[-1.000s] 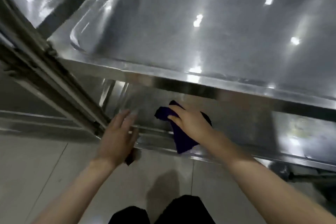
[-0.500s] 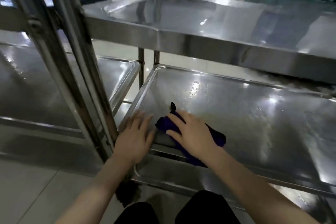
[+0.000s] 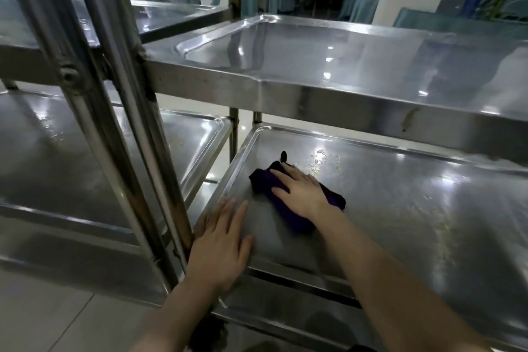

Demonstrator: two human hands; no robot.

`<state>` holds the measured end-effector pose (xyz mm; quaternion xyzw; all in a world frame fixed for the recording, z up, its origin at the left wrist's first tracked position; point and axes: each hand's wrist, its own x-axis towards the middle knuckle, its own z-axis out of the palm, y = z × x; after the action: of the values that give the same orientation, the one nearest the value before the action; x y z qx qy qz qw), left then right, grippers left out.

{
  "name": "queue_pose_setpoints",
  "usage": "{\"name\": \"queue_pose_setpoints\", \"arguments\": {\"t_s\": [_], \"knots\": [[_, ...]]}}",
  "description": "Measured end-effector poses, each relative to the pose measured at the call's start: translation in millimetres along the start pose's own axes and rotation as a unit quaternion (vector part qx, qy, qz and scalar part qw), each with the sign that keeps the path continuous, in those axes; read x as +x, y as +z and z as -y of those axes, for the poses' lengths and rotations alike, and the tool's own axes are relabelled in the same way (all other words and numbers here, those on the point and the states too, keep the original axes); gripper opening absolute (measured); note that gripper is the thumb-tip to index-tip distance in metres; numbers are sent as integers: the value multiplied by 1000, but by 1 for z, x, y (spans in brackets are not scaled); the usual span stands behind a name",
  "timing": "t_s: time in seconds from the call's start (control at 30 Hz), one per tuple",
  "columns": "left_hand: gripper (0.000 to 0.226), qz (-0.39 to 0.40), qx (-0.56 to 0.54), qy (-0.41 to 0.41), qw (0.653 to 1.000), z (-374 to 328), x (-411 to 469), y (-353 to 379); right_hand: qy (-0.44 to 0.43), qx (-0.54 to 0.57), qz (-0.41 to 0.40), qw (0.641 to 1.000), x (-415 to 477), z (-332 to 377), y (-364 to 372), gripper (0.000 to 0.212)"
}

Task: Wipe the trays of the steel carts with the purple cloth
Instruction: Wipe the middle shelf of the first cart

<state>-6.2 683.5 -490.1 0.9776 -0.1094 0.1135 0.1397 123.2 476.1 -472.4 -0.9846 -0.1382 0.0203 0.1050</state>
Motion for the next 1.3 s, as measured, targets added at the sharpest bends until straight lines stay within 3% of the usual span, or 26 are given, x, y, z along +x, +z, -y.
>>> {"name": "queue_pose_setpoints", "arguments": {"t_s": [0.1,0.23,0.33,0.6,0.67,0.77,0.83,0.9,0.97,1.13,1.2,1.3], "knots": [[70,-9,-20,-4,1000,0,1,3,16,8,2,1000,7,11,2,49],[72,-8,-8,25,1000,5,-1,6,-116,15,-27,993,-59,13,24,52],[73,-15,-2,45,999,7,-1,9,-148,31,-20,988,-72,12,29,51],[73,-21,13,27,999,8,0,6,27,28,11,999,67,39,6,45],[70,-32,-66,26,997,7,-1,-3,-20,33,3,999,55,46,9,44],[63,-65,-185,11,980,3,-3,-13,-176,26,-11,984,-4,54,18,46],[59,-74,-212,-5,974,0,-5,-18,-255,51,12,966,-45,58,27,49],[58,-71,-213,-6,975,-1,-5,-19,-279,64,35,957,-49,56,24,48],[59,-60,-214,-1,975,0,-5,-18,-253,48,23,966,-26,56,18,45],[64,-65,-211,4,975,3,-1,-12,-16,28,-17,999,49,64,7,46],[62,-70,-212,4,975,3,-2,-12,-20,28,-17,999,47,70,8,46],[60,-75,-212,4,974,1,-4,-15,-143,43,0,989,-6,75,11,43]]}}
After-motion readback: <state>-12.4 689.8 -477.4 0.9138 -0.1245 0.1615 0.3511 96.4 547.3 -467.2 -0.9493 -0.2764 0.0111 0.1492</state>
